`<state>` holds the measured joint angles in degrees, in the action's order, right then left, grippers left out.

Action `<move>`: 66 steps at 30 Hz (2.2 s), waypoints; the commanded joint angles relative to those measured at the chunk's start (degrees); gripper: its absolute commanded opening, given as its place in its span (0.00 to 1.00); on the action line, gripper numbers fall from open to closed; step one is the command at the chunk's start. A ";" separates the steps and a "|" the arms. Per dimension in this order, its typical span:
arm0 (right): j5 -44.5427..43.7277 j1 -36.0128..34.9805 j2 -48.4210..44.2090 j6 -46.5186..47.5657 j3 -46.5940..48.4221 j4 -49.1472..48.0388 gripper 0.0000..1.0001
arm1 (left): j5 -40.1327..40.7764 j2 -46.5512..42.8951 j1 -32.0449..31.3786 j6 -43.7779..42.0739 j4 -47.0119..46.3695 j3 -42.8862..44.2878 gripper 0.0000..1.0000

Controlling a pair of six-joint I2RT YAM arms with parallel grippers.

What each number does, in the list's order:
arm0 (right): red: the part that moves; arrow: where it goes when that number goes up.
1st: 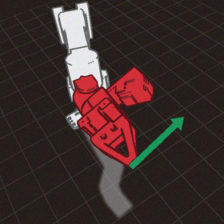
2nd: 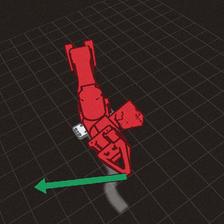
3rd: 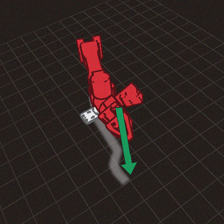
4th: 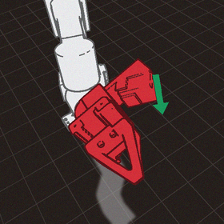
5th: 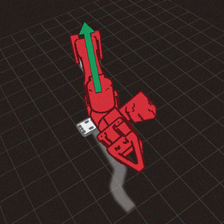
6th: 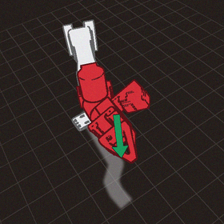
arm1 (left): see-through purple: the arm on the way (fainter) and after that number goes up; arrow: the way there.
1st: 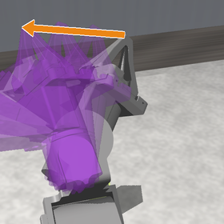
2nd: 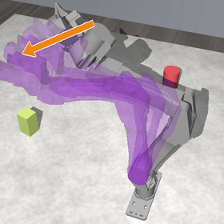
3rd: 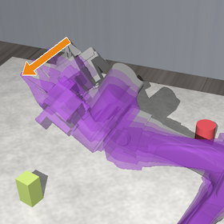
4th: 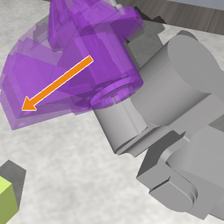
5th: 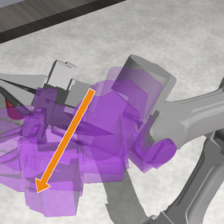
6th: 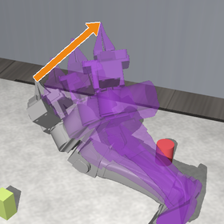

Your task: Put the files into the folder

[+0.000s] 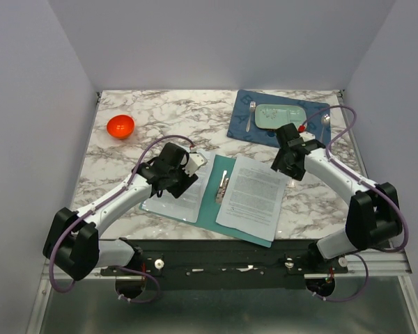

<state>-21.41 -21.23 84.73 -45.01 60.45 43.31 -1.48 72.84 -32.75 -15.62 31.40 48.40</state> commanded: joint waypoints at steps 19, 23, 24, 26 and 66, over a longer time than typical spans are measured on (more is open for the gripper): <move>6.55 0.49 9.14 -0.95 -4.71 -6.92 0.71 | 1.04 -1.12 -0.38 -0.56 0.07 -1.12 0.64; 9.45 0.32 8.88 -1.74 -6.74 -9.38 0.70 | 1.04 -1.29 -0.30 -0.64 0.33 -0.77 0.64; 9.80 0.23 8.53 -2.00 -7.09 -10.17 0.70 | 1.04 -1.21 -0.29 -0.73 0.24 -0.59 0.64; 10.24 -0.03 8.26 -2.01 -7.71 -10.79 0.70 | 1.04 -1.12 -0.30 -0.73 0.42 -0.50 0.64; 6.82 -8.39 3.33 4.93 -3.06 -5.52 0.73 | 1.04 -0.77 -0.38 -0.99 0.24 -1.91 0.64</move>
<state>-12.84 -29.30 89.43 -43.59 53.87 36.05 -1.02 73.19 -32.75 -16.08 31.40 47.20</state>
